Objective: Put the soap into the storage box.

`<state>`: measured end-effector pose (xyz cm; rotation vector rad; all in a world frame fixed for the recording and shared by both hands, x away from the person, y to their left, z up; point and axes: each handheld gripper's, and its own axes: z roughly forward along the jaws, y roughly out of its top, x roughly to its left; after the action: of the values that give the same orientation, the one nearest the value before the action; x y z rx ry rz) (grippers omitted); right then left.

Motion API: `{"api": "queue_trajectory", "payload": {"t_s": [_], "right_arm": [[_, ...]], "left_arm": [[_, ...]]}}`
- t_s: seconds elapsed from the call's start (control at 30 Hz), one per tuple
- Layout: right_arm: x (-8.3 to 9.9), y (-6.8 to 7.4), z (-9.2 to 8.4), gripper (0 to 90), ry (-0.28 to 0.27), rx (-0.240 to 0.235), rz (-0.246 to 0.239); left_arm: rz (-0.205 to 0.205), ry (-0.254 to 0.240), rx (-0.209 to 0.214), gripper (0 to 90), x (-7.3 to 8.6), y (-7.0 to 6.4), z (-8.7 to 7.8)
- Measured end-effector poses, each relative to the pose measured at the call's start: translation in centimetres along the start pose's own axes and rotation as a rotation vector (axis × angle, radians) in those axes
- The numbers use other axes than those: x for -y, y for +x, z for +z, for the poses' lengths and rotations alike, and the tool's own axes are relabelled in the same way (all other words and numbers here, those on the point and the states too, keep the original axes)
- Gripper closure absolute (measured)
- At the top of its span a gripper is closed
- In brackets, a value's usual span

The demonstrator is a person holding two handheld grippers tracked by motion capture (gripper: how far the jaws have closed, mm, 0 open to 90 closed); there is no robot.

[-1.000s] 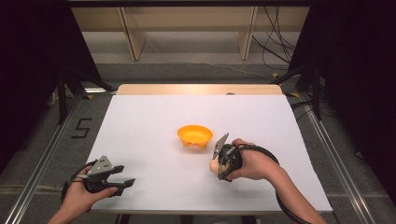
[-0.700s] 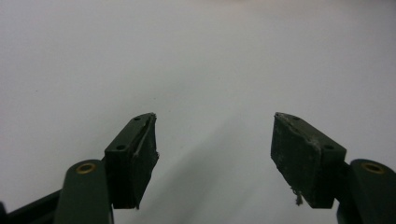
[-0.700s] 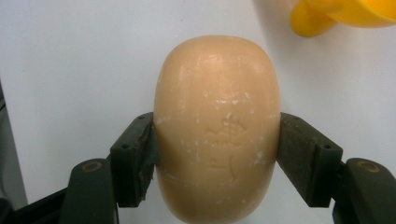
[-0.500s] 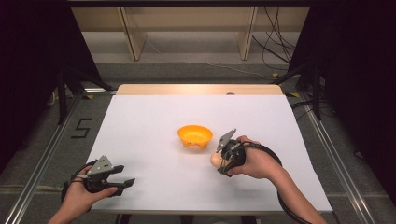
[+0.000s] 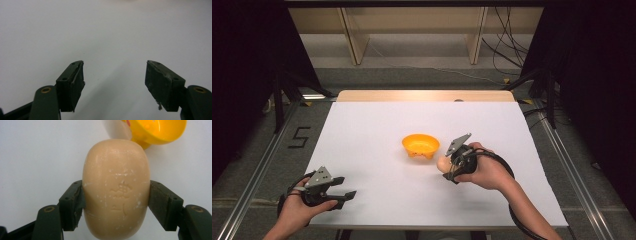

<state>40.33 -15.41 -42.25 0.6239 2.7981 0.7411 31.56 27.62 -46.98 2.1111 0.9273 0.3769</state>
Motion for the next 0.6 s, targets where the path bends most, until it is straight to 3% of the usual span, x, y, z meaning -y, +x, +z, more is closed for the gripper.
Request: {"api": "queue_trajectory", "payload": {"t_s": [0.2,0.33,0.53,0.6], "right_arm": [[-0.08,-0.09,-0.13,34.1,-0.016,0.010,0.034],[-0.14,-0.34,-0.11,34.1,-0.042,0.025,0.026],[-0.19,-0.61,-0.19,34.1,-0.076,0.065,0.097],[-0.19,-0.79,-0.17,34.1,-0.097,0.056,0.086]], "left_arm": [[0.000,0.001,0.003,31.2,-0.01,0.02,-0.02],[0.000,0.000,0.003,31.2,-0.01,0.03,-0.01],[0.004,0.002,-0.015,31.2,-0.01,0.07,0.02],[0.007,0.004,-0.015,31.2,-0.02,0.10,-0.01]]}}
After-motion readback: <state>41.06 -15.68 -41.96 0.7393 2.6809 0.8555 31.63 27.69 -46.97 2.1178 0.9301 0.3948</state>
